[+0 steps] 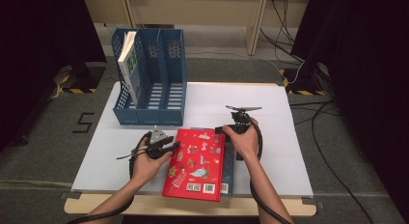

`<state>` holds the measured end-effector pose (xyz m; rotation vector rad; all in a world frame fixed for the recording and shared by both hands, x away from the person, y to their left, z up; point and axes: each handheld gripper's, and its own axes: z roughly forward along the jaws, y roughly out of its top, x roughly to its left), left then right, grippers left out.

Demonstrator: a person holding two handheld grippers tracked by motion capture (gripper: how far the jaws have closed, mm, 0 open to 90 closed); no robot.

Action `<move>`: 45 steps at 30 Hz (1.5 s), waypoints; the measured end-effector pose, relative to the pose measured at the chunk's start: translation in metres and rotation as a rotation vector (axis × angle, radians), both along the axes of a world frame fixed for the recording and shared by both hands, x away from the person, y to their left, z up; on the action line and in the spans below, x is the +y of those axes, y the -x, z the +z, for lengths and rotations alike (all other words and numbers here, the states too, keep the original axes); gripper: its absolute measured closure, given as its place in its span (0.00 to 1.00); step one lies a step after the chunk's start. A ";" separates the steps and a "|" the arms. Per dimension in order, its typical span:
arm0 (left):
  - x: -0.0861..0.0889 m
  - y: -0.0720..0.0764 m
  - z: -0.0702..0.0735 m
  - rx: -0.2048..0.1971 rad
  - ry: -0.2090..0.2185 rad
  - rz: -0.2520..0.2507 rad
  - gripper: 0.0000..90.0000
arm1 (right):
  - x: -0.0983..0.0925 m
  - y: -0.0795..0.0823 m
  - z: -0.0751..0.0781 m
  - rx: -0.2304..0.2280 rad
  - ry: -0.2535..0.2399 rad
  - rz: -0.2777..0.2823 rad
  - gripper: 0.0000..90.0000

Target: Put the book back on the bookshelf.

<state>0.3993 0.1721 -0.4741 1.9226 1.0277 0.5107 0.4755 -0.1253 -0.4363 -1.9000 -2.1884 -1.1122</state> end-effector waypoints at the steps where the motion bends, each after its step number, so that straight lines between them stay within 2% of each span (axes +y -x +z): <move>1: 0.000 0.000 0.000 0.001 0.000 0.000 0.69 | 0.000 0.000 0.000 0.004 -0.002 0.001 0.56; 10: 0.000 0.000 0.000 0.005 0.005 0.001 0.69 | -0.002 0.002 -0.001 0.046 -0.010 0.010 0.55; 12: 0.000 0.000 0.000 0.006 0.001 0.001 0.70 | -0.002 0.002 -0.003 0.064 -0.027 0.014 0.55; 21: 0.000 0.000 -0.001 0.003 -0.001 0.002 0.70 | -0.002 0.000 -0.004 0.067 -0.032 0.008 0.58; 24: 0.000 0.000 -0.001 0.004 -0.003 0.000 0.70 | -0.002 0.000 -0.004 0.090 -0.051 0.003 0.58; 31: 0.000 0.000 -0.001 0.009 0.007 0.003 0.70 | -0.003 -0.003 -0.003 0.110 -0.054 0.005 0.60; 35: 0.001 -0.001 -0.003 0.017 0.019 0.008 0.70 | -0.005 -0.002 0.000 0.106 -0.074 0.000 0.65; 40: 0.002 -0.001 -0.005 0.024 0.007 0.009 0.70 | -0.006 -0.002 0.011 0.083 -0.105 0.004 0.71; 43: 0.003 -0.001 -0.006 0.029 0.005 0.015 0.70 | -0.002 -0.002 0.015 0.072 -0.095 0.009 0.70; 45: 0.004 -0.001 -0.006 0.032 0.008 0.017 0.70 | 0.000 -0.003 0.015 0.080 -0.093 0.011 0.70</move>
